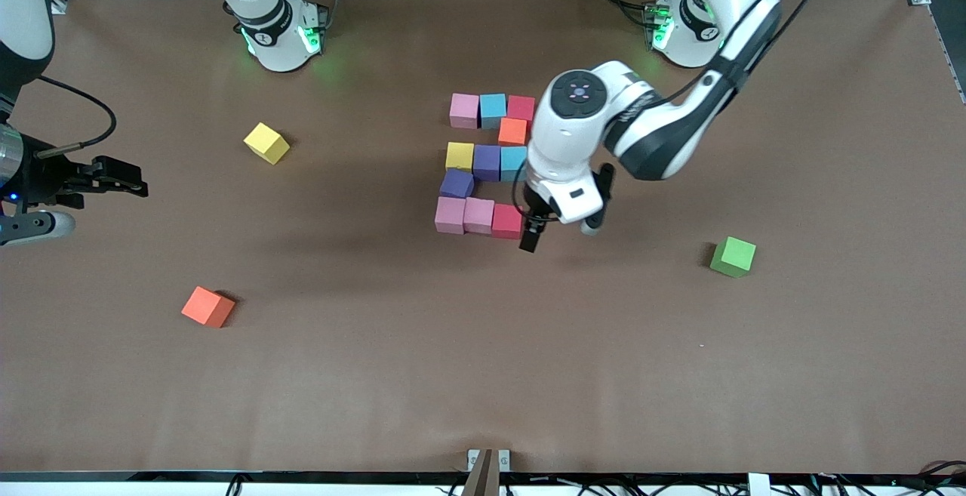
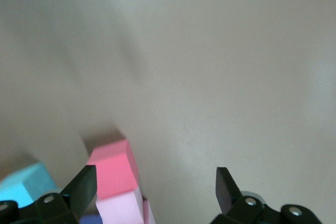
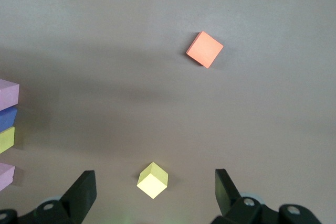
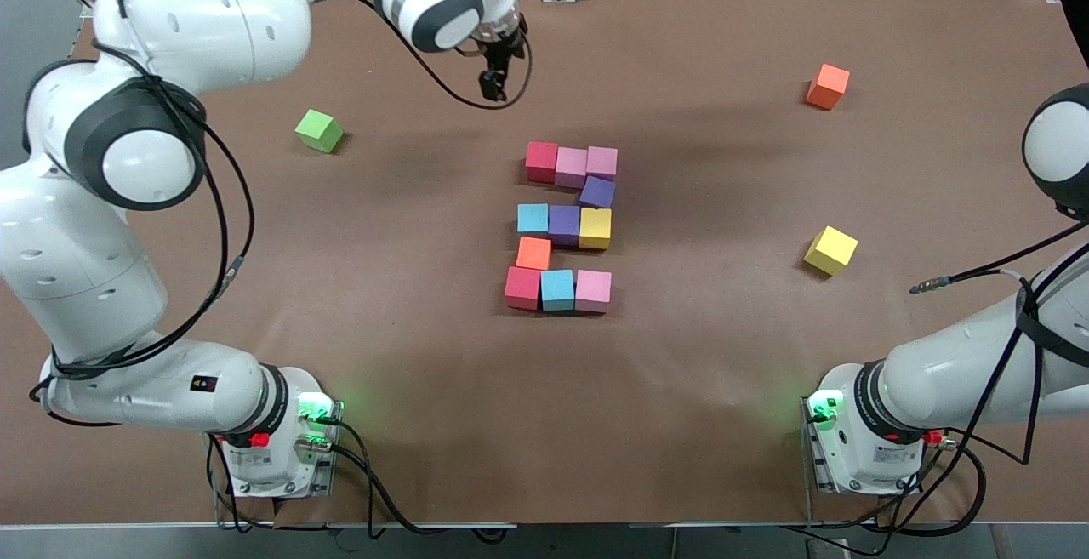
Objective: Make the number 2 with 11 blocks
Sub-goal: 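Open the left gripper and lift it away from the figure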
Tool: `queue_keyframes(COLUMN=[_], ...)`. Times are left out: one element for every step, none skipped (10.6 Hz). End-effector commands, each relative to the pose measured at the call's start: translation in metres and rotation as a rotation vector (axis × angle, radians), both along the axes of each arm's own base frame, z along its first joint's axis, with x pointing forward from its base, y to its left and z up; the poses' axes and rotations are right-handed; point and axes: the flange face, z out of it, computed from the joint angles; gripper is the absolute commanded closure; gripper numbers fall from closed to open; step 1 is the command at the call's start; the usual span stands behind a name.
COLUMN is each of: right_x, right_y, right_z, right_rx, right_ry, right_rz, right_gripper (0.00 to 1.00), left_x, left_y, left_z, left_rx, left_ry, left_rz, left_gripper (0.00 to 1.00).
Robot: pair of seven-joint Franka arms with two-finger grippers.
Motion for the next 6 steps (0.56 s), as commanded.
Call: queue_keyframes(right_x=[-0.005, -0.006, -0.008, -0.009, -0.009, -0.009], right_y=[0.002, 0.007, 0.013, 0.015, 0.014, 0.014], right_z=[0.003, 0.005, 0.006, 0.007, 0.007, 0.006], right_rx=[-0.012, -0.017, -0.022, -0.023, -0.023, -0.023], right_ry=[0.009, 0.012, 0.019, 0.018, 0.019, 0.023], right_rz=[-0.018, -0.044, -0.06, -0.057, -0.058, -0.058], right_gripper=[0.0, 0.0, 0.0, 0.0, 0.0, 0.0], left_x=[0.006, 0.008, 0.01, 0.014, 0.024, 0.031], left_y=[0.018, 0.024, 0.031, 0.042, 0.061, 0.078], left_z=[0.008, 0.015, 0.023, 0.032, 0.04, 0.051], left_rx=[0.084, 0.124, 0.164, 0.19, 0.206, 0.208], left_ry=[0.022, 0.045, 0.065, 0.078, 0.083, 0.089], left_rz=[-0.157, -0.207, -0.25, -0.302, -0.323, -0.367], left_gripper=[0.0, 0.0, 0.0, 0.0, 0.0, 0.0])
